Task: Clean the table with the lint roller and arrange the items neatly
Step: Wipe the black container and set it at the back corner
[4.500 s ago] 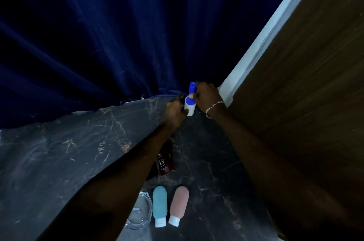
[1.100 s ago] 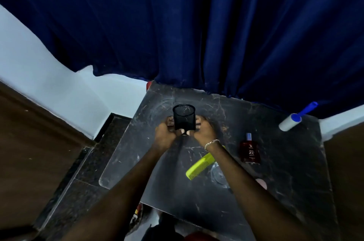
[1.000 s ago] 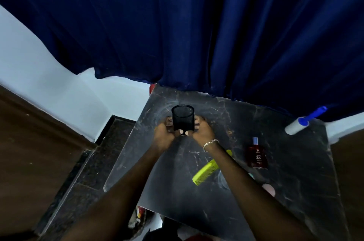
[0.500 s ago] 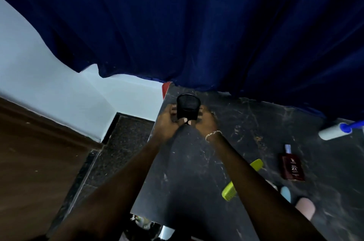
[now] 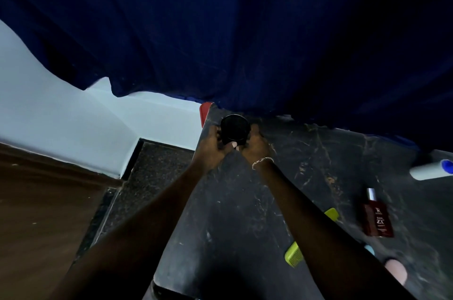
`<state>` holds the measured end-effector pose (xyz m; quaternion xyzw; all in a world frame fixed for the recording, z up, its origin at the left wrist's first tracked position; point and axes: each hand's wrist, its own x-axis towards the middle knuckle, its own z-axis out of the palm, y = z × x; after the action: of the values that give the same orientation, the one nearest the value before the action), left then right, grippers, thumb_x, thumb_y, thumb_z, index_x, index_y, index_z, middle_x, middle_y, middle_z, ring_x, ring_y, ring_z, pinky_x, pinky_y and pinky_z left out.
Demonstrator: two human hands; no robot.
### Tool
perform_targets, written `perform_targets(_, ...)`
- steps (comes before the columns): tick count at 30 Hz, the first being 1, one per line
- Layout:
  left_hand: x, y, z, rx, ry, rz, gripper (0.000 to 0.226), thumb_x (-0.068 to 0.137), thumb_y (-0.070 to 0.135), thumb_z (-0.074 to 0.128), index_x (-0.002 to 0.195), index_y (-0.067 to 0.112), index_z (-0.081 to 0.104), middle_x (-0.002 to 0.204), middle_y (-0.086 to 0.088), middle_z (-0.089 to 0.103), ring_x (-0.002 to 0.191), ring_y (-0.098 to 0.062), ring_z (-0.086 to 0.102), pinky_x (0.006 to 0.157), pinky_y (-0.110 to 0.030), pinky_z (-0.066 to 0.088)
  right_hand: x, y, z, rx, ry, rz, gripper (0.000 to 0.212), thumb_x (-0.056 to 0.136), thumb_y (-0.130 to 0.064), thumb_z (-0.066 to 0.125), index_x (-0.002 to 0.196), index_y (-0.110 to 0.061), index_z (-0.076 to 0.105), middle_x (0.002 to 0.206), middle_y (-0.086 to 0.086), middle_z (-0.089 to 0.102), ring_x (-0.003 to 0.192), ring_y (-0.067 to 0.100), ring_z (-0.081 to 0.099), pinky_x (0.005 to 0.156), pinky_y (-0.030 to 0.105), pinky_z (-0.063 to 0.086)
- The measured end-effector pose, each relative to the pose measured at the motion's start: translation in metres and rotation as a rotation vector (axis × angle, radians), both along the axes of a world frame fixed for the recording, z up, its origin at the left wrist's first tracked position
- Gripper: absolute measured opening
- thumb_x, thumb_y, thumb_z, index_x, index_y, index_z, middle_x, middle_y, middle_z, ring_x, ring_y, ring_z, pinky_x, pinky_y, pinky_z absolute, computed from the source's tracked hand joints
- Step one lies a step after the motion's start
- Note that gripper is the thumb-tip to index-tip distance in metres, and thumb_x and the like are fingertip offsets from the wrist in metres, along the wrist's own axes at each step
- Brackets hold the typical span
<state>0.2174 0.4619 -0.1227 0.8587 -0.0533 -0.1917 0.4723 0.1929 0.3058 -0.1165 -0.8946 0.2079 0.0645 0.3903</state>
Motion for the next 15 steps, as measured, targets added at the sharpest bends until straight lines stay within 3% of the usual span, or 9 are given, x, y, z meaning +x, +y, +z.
perform_targets(10, 0.015, -0.004, -0.01, -0.032, 0.012, 0.033, 0.064, 0.087, 0.038, 0.079, 0.139, 0.021, 0.044, 0.133, 0.003, 0.067, 0.118, -0.014, 0.067, 0.102, -0.039, 0.058, 0.018, 0.002, -0.014, 0.013, 0.006, -0.02, 0.059, 0.077, -0.025, 0.076, 0.124, -0.012, 0.043, 0.113, 0.014, 0.069, 0.103, 0.033, 0.067, 0.082, 0.035, 0.052)
perform_targets(15, 0.016, -0.004, -0.012, -0.049, 0.007, 0.04, 0.063, 0.086, 0.036, 0.08, 0.137, 0.02, 0.045, 0.129, 0.002, 0.068, 0.117, -0.014, 0.068, 0.102, -0.044, 0.058, 0.021, 0.002, -0.018, 0.059, 0.022, -0.013, 0.062, 0.077, -0.027, 0.077, 0.125, -0.012, 0.042, 0.113, 0.014, 0.069, 0.104, 0.031, 0.068, 0.087, 0.041, 0.056)
